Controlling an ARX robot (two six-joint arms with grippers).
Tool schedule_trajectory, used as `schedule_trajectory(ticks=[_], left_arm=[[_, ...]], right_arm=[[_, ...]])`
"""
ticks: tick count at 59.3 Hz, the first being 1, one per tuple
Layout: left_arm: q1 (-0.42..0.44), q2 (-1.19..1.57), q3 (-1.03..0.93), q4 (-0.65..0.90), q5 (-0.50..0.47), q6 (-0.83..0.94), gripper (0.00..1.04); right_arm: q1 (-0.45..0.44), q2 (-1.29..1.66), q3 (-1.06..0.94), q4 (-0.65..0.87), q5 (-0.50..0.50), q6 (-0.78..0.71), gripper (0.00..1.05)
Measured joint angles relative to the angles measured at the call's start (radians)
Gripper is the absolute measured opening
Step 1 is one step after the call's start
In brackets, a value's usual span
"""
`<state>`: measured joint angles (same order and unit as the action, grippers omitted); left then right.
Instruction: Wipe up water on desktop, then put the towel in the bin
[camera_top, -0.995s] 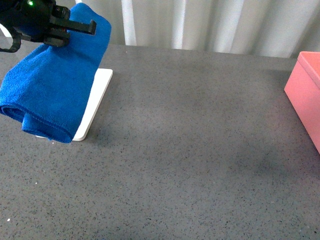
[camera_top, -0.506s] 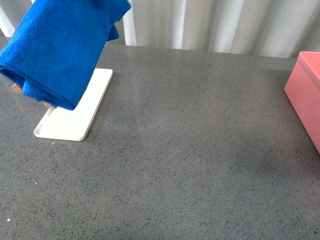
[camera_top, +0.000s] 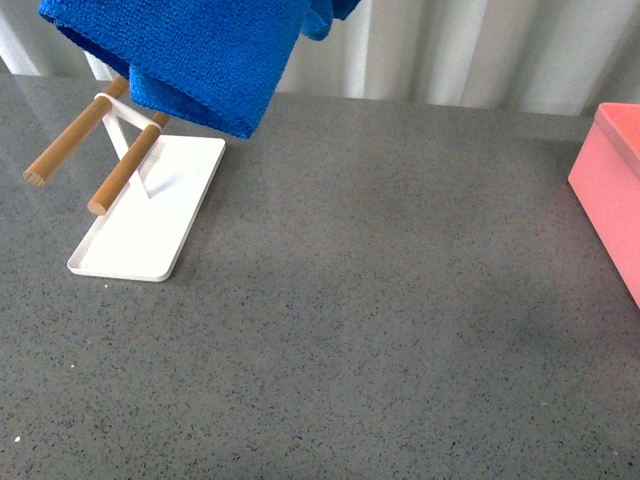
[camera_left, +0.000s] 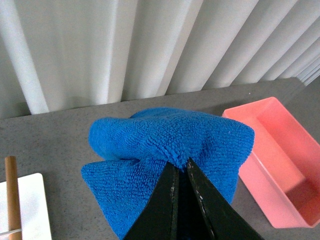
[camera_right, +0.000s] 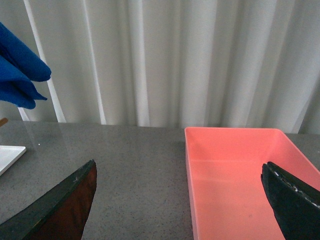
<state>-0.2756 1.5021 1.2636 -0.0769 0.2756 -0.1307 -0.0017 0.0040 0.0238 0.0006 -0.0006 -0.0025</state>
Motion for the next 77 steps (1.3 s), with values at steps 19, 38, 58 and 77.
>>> schedule_trajectory(ticks=[19,38,58,77], left_arm=[[-0.004,-0.018,-0.079,0.067,0.004,-0.047,0.04],[-0.022,-0.018,-0.105,0.102,-0.042,-0.035,0.04],[-0.026,-0.018,-0.107,0.103,-0.043,-0.031,0.04],[-0.026,-0.018,-0.108,0.103,-0.045,-0.03,0.04]], right_arm=[[-0.093,0.494,0.162,0.166,-0.454,0.038,0.98],[-0.035,1.239,0.534,0.467,-0.599,0.23,0.98],[0.226,1.605,0.767,0.586,-0.566,0.312,0.98],[0.367,1.793,0.936,0.617,-0.539,0.355,0.98]])
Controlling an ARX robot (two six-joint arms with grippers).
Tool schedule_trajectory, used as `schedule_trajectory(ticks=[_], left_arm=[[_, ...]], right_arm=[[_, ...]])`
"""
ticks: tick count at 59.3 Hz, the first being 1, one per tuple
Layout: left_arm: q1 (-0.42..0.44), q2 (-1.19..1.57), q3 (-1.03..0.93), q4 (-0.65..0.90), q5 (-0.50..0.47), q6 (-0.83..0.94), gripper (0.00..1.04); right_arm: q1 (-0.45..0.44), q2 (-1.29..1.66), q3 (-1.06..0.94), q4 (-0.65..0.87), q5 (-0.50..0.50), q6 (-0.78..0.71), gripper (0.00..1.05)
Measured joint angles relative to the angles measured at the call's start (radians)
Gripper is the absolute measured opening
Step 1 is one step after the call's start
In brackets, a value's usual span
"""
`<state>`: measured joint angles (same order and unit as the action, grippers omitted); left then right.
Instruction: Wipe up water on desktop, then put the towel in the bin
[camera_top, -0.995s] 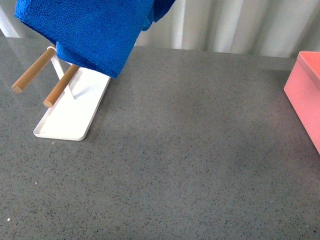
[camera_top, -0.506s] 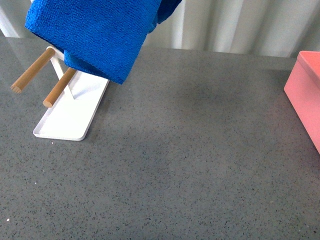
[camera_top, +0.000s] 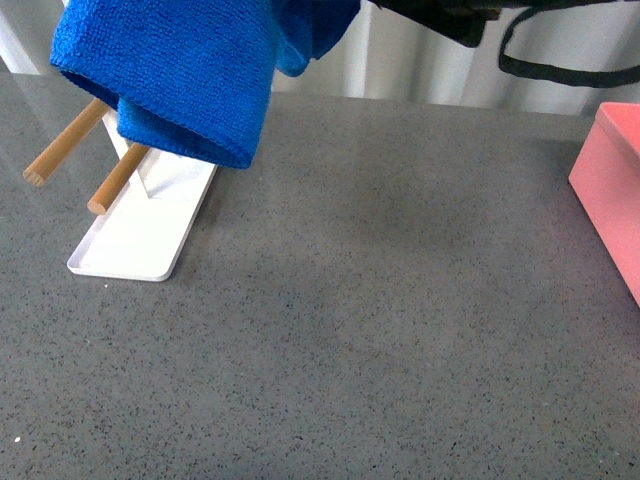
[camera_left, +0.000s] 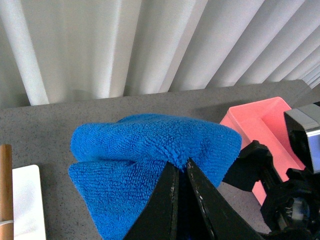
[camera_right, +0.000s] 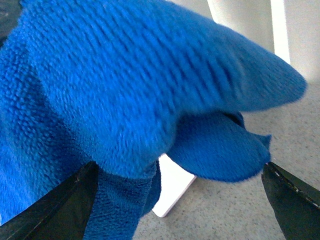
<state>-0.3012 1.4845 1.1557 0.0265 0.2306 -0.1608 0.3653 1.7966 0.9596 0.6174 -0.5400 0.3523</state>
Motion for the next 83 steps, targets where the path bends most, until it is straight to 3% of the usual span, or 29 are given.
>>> schedule_trajectory(ticks=[33,51,70,83], left_arm=[[0.0,0.0,0.0,0.0,-0.003,0.002,0.04],[0.0,0.0,0.0,0.0,-0.003,0.002,0.04],[0.0,0.0,0.0,0.0,-0.003,0.002,0.04],[0.0,0.0,0.0,0.0,0.0,0.002,0.04]], right_arm=[[0.094,0.108,0.071,0.134,0.003,0.082,0.97],[0.101,0.143,0.076,0.267,-0.031,0.11,0.5],[0.1,0.117,0.043,0.248,0.024,0.105,0.07],[0.078,0.066,0.024,0.159,0.077,0.071,0.03]])
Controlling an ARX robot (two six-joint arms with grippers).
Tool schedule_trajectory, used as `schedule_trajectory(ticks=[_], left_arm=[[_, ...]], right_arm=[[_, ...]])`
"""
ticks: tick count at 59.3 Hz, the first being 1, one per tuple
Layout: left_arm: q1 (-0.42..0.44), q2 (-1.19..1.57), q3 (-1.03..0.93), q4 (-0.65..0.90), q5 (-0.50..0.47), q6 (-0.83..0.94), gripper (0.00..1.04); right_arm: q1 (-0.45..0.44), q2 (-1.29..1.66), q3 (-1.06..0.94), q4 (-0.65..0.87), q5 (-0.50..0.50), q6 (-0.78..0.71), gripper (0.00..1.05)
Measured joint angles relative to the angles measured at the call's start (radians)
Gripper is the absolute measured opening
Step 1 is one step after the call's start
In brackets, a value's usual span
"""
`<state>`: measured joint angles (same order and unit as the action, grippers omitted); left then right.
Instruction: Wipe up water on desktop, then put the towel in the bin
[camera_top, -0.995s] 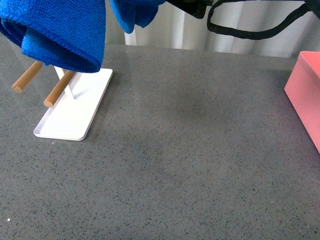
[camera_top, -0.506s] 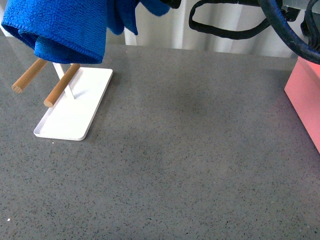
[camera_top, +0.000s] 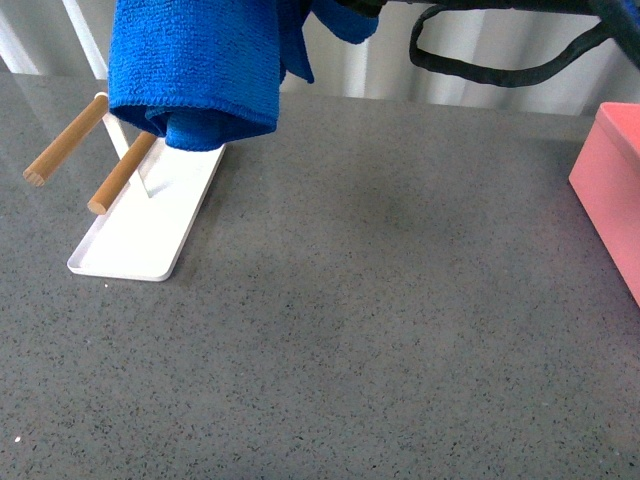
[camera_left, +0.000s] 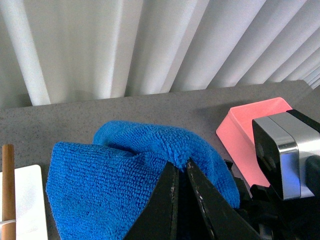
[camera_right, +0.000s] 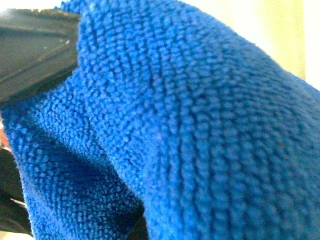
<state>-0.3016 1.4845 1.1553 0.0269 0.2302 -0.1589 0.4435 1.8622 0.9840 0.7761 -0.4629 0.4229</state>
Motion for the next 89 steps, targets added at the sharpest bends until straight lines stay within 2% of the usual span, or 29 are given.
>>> schedule_trajectory(ticks=[13,15,20,25,34,38,39,43,44,48,53,64,69,75,81,89], left_arm=[[-0.001,0.0,0.0,0.0,0.005,0.0,0.04],[-0.001,0.0,0.0,0.0,0.005,-0.001,0.06],[-0.001,0.0,0.0,0.0,0.004,0.0,0.19],[-0.001,0.0,0.0,0.0,0.002,0.0,0.4],[-0.001,0.0,0.0,0.0,0.0,0.0,0.65],[-0.021,0.0,-0.008,0.035,-0.13,0.02,0.76],[-0.029,0.0,-0.008,0.046,-0.224,0.031,0.8],[-0.048,0.0,-0.012,0.07,-0.445,0.063,0.9],[-0.051,0.0,-0.012,0.07,-0.463,0.067,0.92],[-0.058,0.0,-0.012,0.07,-0.639,0.085,1.0],[-0.058,0.0,-0.012,0.07,-0.704,0.095,0.98],[-0.058,0.0,-0.013,0.072,-0.707,0.105,0.98],[-0.035,-0.034,-0.119,0.288,-0.581,0.132,0.85],[-0.002,-0.11,-0.291,0.485,-0.51,0.141,0.69],[0.035,-0.185,-0.425,0.564,-0.484,0.146,0.55],[0.092,-0.279,-0.601,0.628,-0.443,0.149,0.3]], right_arm=[[-0.042,-0.04,-0.014,-0.028,0.013,-0.028,0.03],[-0.045,-0.045,-0.019,-0.028,0.013,-0.03,0.03],[-0.05,-0.055,-0.03,-0.032,0.014,-0.034,0.03],[-0.063,-0.071,-0.045,-0.042,0.016,-0.036,0.03],[-0.086,-0.096,-0.066,-0.063,0.024,-0.049,0.03],[-0.096,-0.105,-0.076,-0.065,0.025,-0.053,0.03],[-0.098,-0.107,-0.077,-0.065,0.025,-0.054,0.03],[-0.108,-0.12,-0.087,-0.072,0.024,-0.058,0.03],[-0.111,-0.126,-0.092,-0.073,0.024,-0.06,0.03],[-0.12,-0.143,-0.104,-0.08,0.024,-0.065,0.03],[-0.137,-0.179,-0.125,-0.095,0.02,-0.077,0.03],[-0.16,-0.219,-0.145,-0.14,0.029,-0.11,0.03],[-0.163,-0.228,-0.153,-0.163,0.044,-0.127,0.03],[-0.167,-0.235,-0.161,-0.183,0.058,-0.15,0.03],[-0.171,-0.243,-0.171,-0.202,0.077,-0.171,0.03],[-0.169,-0.253,-0.173,-0.212,0.076,-0.186,0.03]])
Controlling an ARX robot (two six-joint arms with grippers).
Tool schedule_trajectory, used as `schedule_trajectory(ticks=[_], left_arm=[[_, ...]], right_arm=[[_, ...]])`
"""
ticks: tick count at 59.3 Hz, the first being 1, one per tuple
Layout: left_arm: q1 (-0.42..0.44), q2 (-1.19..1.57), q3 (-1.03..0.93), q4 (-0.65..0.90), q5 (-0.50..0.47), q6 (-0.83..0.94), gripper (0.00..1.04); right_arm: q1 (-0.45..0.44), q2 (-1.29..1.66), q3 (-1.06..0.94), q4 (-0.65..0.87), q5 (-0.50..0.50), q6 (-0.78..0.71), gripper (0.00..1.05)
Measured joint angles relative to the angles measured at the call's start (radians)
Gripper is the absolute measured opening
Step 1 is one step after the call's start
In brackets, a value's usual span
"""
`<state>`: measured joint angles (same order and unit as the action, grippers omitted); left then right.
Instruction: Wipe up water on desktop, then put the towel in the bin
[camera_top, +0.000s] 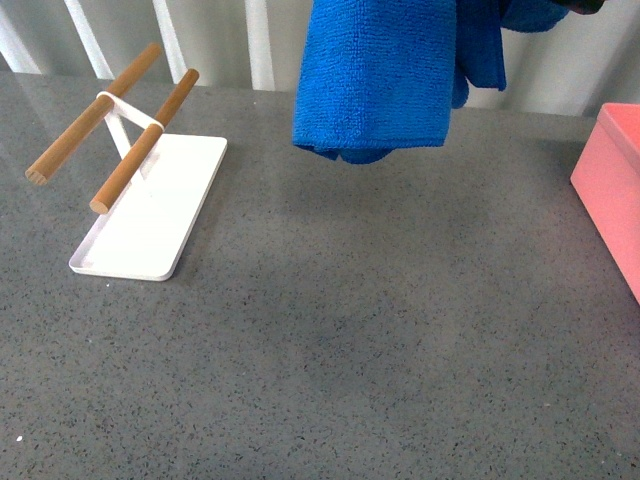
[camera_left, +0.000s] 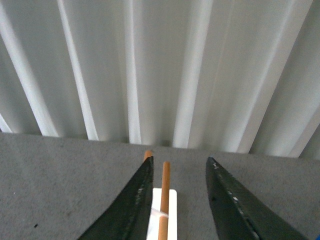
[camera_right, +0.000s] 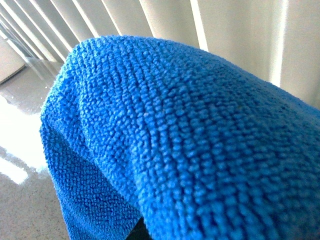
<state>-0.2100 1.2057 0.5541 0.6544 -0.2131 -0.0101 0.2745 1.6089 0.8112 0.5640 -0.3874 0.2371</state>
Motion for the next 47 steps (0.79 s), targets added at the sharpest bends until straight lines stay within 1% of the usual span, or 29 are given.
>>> schedule_trajectory(ticks=[9,10,20,34,38,41,47], left_arm=[[0.035,-0.084,-0.134,0.039,0.049,0.002,0.04],[0.038,-0.09,-0.142,0.041,0.051,0.002,0.03],[0.078,-0.183,-0.254,0.06,0.084,0.005,0.04],[0.125,-0.33,-0.382,0.045,0.132,0.005,0.04],[0.183,-0.385,-0.417,0.022,0.204,0.006,0.04],[0.201,-0.418,-0.433,0.007,0.206,0.005,0.04],[0.208,-0.473,-0.459,-0.024,0.208,0.005,0.04]], right_arm=[[0.002,-0.006,0.0,-0.008,0.002,-0.006,0.03],[0.002,-0.007,0.0,-0.009,0.002,-0.007,0.03],[0.003,-0.008,0.0,-0.026,0.015,-0.021,0.03],[0.01,-0.008,0.0,-0.047,0.021,-0.046,0.03],[0.01,-0.008,0.0,-0.052,0.023,-0.05,0.03],[0.011,-0.008,0.0,-0.056,0.023,-0.05,0.03],[0.013,-0.008,0.0,-0.059,0.024,-0.051,0.03]])
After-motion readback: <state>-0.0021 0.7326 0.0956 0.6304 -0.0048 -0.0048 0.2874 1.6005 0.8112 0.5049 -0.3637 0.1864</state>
